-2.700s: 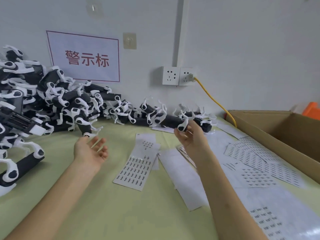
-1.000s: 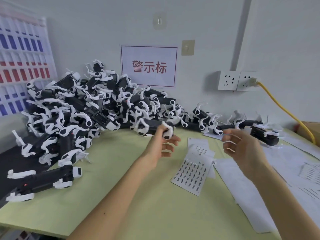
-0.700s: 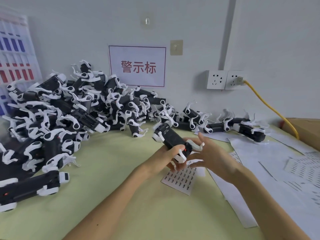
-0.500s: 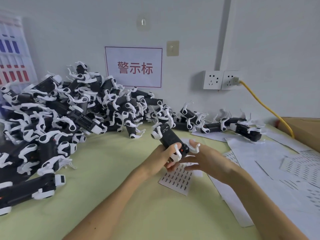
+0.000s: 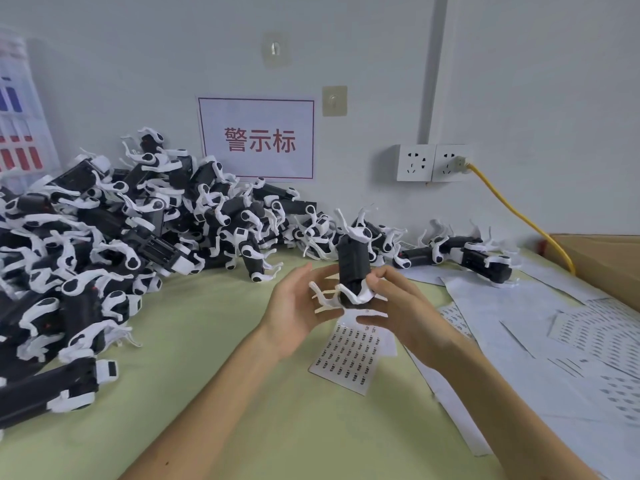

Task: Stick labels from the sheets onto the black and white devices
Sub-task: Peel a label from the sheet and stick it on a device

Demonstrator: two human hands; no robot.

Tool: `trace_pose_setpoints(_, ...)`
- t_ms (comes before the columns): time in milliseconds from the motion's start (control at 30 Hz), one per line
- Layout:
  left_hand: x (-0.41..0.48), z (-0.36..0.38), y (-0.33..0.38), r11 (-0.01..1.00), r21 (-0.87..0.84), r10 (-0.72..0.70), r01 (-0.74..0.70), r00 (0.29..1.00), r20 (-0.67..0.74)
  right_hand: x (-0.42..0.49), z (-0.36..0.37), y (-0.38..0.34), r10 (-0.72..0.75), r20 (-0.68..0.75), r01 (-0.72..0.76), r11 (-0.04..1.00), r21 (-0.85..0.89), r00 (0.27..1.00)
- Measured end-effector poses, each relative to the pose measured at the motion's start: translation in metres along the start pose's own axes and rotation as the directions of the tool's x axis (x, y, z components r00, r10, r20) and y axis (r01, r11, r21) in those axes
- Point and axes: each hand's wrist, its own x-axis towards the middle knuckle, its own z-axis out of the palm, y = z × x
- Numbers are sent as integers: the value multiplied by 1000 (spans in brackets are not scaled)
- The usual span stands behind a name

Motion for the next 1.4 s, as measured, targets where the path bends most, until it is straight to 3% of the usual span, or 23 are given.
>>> trace_pose_setpoints(67,0,-1,1,996,85,32,-34,999,28,1,1,1,-46,-66,42,997,-58,997)
trace_pose_setpoints(200,-4,11,-6,888,448,108,-101,994,10,1,6,7,-160,-212,54,900,-432,964)
trace_pose_setpoints(333,-4,15,-14,897,428,149,-111,987,-56,1,11,16,-210,-108,129,853,-506,972)
trace_pose_setpoints(467,-6,16,-14,920,375,154,-118,986,-70,1,10,12,-226,-107,167,903,-397,968)
trace_pose_setpoints(667,-9,24,-26,953,274,136,-132,991,4,2,2,11,-228,-181,146,914,-379,957)
trace_pose_setpoints(933,-13,34,-35,912,378,118,-156,985,124,4,0,5,-191,-328,116,965,-236,925)
trace_pose_setpoints(1200,-15,29,-27,923,362,66,-131,980,187,-1,-7,-5,-62,-195,60,998,-20,979)
trace_pose_setpoints(1400,-15,27,-24,982,184,-12,-35,968,249,2,-12,-1,-65,-186,65,998,-6,980)
